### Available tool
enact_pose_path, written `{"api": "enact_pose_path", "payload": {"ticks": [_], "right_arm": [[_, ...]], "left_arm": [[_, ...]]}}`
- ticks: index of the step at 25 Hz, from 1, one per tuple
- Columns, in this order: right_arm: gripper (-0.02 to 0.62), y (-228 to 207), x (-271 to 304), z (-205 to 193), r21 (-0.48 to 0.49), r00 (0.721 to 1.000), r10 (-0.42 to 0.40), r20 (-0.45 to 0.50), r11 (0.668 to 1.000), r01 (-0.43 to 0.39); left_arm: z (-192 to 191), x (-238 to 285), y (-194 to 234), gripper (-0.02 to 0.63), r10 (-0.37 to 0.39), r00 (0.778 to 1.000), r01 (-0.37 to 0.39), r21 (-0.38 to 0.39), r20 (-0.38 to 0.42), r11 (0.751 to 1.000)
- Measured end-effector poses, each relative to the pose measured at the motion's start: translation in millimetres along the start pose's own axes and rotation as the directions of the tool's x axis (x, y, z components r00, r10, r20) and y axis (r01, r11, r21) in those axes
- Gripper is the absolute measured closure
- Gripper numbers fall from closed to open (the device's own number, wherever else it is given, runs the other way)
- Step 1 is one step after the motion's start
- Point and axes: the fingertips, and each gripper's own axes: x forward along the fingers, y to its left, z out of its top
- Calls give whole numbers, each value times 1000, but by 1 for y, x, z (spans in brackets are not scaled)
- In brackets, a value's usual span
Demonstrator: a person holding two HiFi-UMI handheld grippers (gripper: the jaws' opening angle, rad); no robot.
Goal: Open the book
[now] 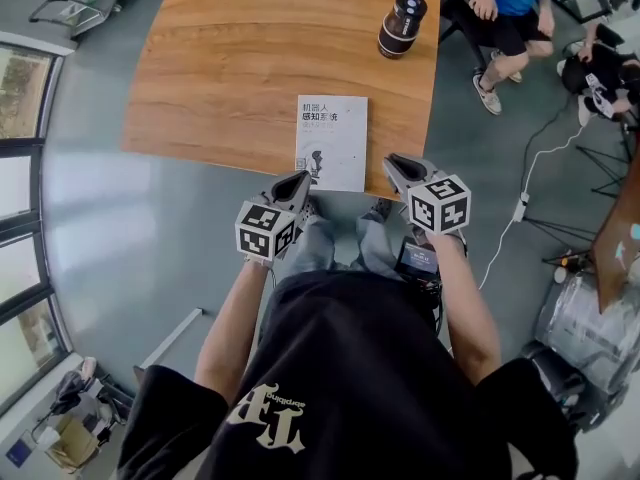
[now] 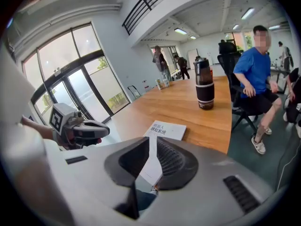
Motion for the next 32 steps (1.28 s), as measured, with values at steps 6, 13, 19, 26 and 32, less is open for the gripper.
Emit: {"api": "enact_pose_path", "payload": {"ticks": [6, 13, 19, 26, 32], "right_arm": [[574, -19, 32, -37, 34, 996, 13, -87, 999, -10], [574, -35, 56, -75, 84, 986, 23, -164, 996, -9], [574, -39, 75, -98, 107, 976, 26, -215, 994, -3], [555, -41, 95, -118, 130, 964, 20, -263, 991, 15], [545, -37, 108, -129, 147, 954, 30, -300, 989, 15]], "left_arm": [[-14, 22, 8, 607, 4, 999, -5, -16, -40, 1000], [-40, 42, 11, 607, 1, 996, -5, -36, -93, 999], [-64, 58, 12, 607, -12, 990, 2, -64, -142, 998], [-86, 74, 24, 606, -15, 979, 0, -72, -205, 997], [-95, 83, 35, 607, -5, 971, -18, -92, -238, 996]]}}
